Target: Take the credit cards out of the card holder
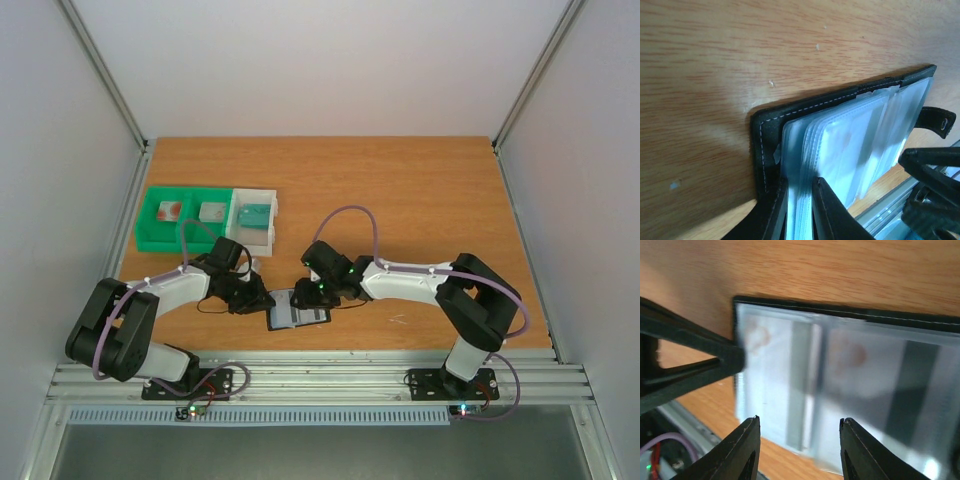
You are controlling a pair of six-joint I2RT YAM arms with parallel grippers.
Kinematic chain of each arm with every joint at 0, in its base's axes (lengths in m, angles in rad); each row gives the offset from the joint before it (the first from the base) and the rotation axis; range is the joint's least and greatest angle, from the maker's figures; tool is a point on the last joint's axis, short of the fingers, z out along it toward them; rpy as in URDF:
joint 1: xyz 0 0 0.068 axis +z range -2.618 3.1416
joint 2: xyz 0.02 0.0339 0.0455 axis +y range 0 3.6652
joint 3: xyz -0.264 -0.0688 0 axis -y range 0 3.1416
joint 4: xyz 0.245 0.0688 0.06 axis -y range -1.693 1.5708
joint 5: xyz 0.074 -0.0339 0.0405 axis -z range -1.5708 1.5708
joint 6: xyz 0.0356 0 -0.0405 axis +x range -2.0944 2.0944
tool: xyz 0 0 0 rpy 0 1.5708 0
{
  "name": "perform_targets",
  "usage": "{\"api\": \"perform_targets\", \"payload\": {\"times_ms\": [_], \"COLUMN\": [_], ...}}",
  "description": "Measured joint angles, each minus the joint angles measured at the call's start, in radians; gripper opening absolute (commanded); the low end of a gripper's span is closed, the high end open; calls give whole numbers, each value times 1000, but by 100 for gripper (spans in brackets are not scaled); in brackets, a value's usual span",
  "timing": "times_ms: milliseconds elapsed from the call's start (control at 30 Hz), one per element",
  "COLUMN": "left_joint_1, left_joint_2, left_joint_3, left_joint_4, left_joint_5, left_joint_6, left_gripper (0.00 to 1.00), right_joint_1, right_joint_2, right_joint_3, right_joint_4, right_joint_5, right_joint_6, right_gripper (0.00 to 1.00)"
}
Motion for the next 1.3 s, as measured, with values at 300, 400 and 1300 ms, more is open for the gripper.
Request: {"api": "perform_targets", "payload": {"times_ms": [300,400,1300], "left_joint_1": [0,0,2], "left_joint_2": [0,0,7], "left_joint_3": [-2,-2,-2], "left_joint_4": [4,4,7], "left_joint_5": [2,2,8], "left_joint_6": [0,0,0], "left_gripper": [16,16,15], "right_joint_1": [-4,-18,-40], "right_joint_2": [-43,-50,-8], "right_joint_3": [-3,-14,-34], "right_joint_4": [16,-21,-35], "right_joint_5": [15,56,39], "right_joint_6": [10,2,-29], "right_gripper": [45,45,46]}}
